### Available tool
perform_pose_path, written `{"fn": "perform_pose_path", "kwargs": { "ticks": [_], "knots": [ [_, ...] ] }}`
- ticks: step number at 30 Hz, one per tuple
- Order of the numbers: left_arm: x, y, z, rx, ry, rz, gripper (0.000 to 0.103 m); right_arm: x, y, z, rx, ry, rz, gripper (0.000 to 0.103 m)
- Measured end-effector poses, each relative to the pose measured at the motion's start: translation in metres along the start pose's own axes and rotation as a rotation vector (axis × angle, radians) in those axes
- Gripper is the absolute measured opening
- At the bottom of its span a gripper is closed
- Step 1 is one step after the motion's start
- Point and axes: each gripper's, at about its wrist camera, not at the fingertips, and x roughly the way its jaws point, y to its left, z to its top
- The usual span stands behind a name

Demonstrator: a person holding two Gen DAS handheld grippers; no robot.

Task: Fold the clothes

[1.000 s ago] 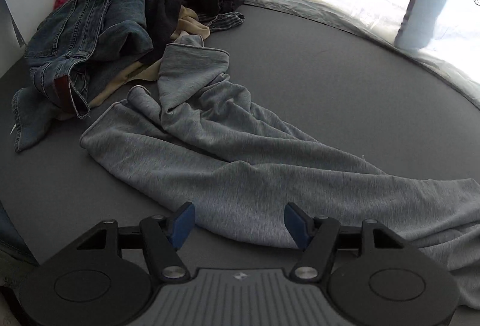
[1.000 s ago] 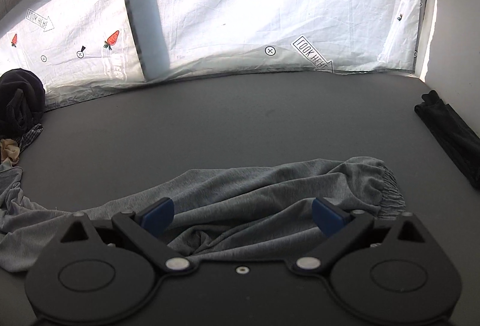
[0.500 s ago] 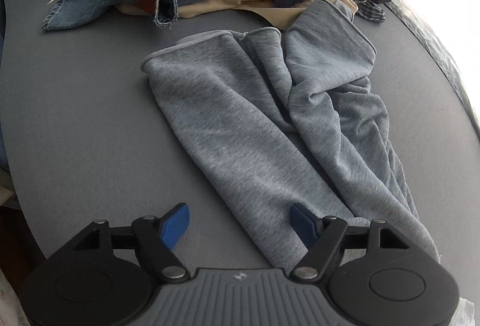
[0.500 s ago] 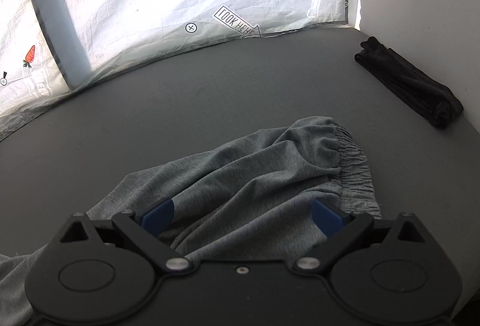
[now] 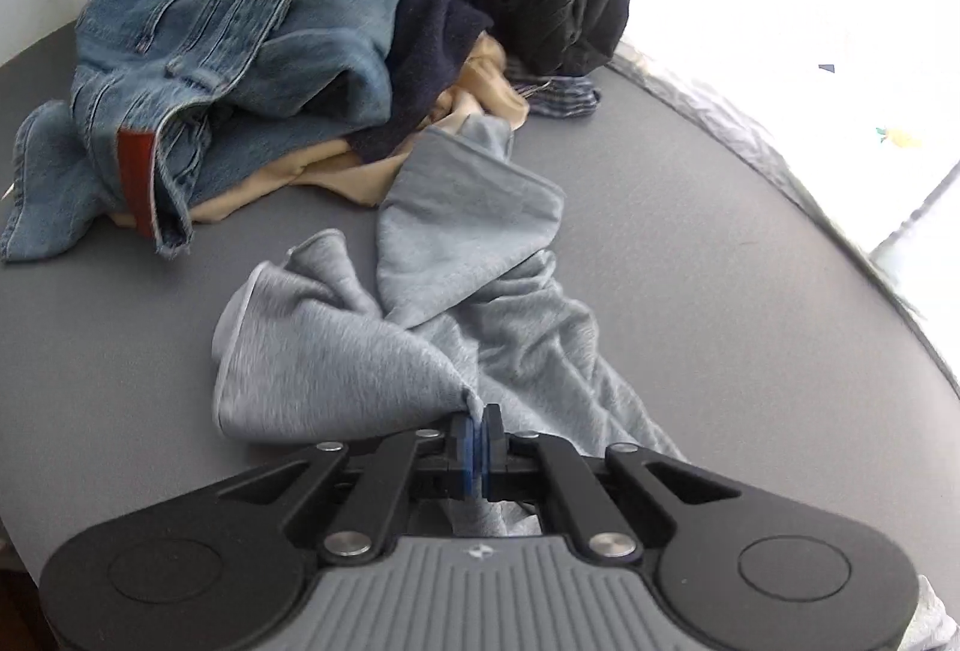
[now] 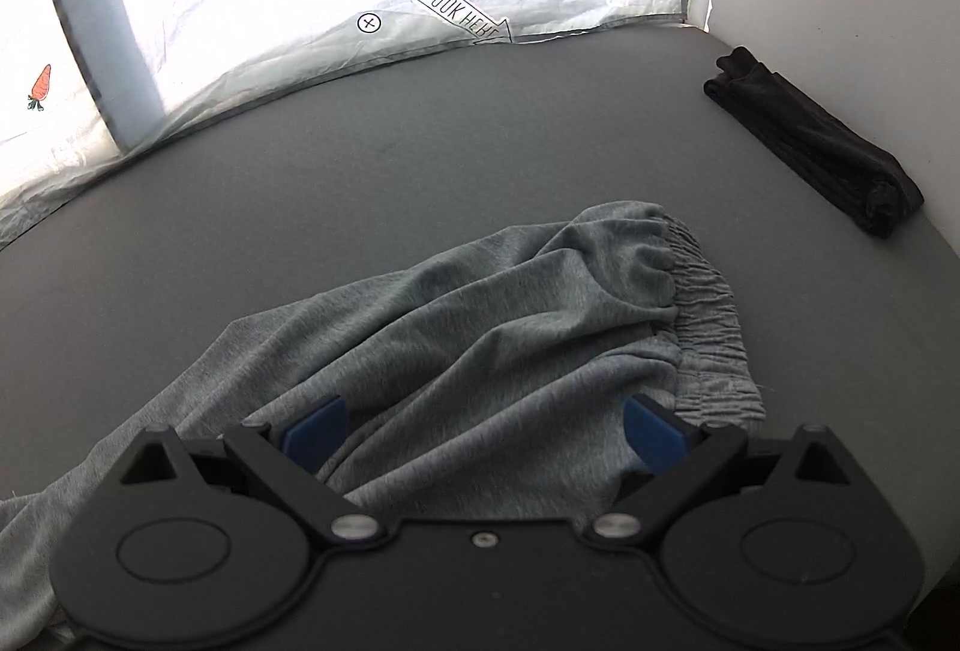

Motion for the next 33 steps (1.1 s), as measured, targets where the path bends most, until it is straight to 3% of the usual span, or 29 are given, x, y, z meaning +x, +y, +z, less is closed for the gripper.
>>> {"fn": "perform_pose_path", "kwargs": {
  "ticks": [2,5,7,9,10,11,12,13,14,16,20,25,28,30,33],
  "knots": [
    [-0.023,-0.045,0.033,0.128,-0.117,-0.103,0.001,0.001,-0.006,0.002,0.015,-0.008,-0.01,0.1],
    [-0.035,-0.116,0.098,0.235,-0.316,-0.279,0.001,0.003,-0.015,0.005,0.038,-0.02,-0.024,0.1],
    [-0.046,-0.159,0.149,0.227,-0.456,-0.353,0.002,0.004,-0.021,0.007,0.054,-0.028,-0.034,0.1],
    [-0.052,-0.186,0.193,0.115,-0.549,-0.337,0.009,0.005,-0.028,0.009,0.069,-0.036,-0.043,0.1],
    [-0.054,-0.196,0.212,0.057,-0.581,-0.325,0.017,0.005,-0.031,0.01,0.077,-0.04,-0.048,0.1],
    [-0.049,-0.204,0.227,0.024,-0.577,-0.317,0.036,0.006,-0.034,0.011,0.084,-0.044,-0.053,0.1],
    [-0.042,-0.212,0.231,0.032,-0.534,-0.312,0.049,0.006,-0.037,0.012,0.092,-0.048,-0.057,0.1],
    [-0.034,-0.218,0.233,0.04,-0.492,-0.308,0.07,0.007,-0.04,0.013,0.1,-0.052,-0.062,0.1],
    [-0.025,-0.217,0.223,0.047,-0.459,-0.305,0.077,0.007,-0.043,0.014,0.107,-0.057,-0.067,0.1],
    [-0.003,-0.212,0.186,0.1,-0.394,-0.281,0.077,0.008,-0.049,0.016,0.123,-0.065,-0.077,0.1],
    [0.037,-0.178,0.083,0.231,-0.143,-0.195,0.077,0.019,-0.067,0.012,0.177,-0.017,-0.099,0.1],
    [0.037,-0.137,-0.042,0.205,0.147,-0.106,0.077,0.035,-0.085,-0.001,0.167,0.049,-0.138,0.1],
    [0.027,-0.119,-0.075,0.171,0.219,-0.038,0.077,0.041,-0.089,-0.008,0.157,0.078,-0.126,0.096],
    [0.023,-0.112,-0.082,0.153,0.245,-0.052,0.077,0.044,-0.092,-0.013,0.192,0.1,-0.085,0.092],
    [0.014,-0.117,-0.079,0.177,0.208,-0.05,0.077,0.051,-0.093,-0.016,0.228,0.121,-0.013,0.081]
  ]
}}
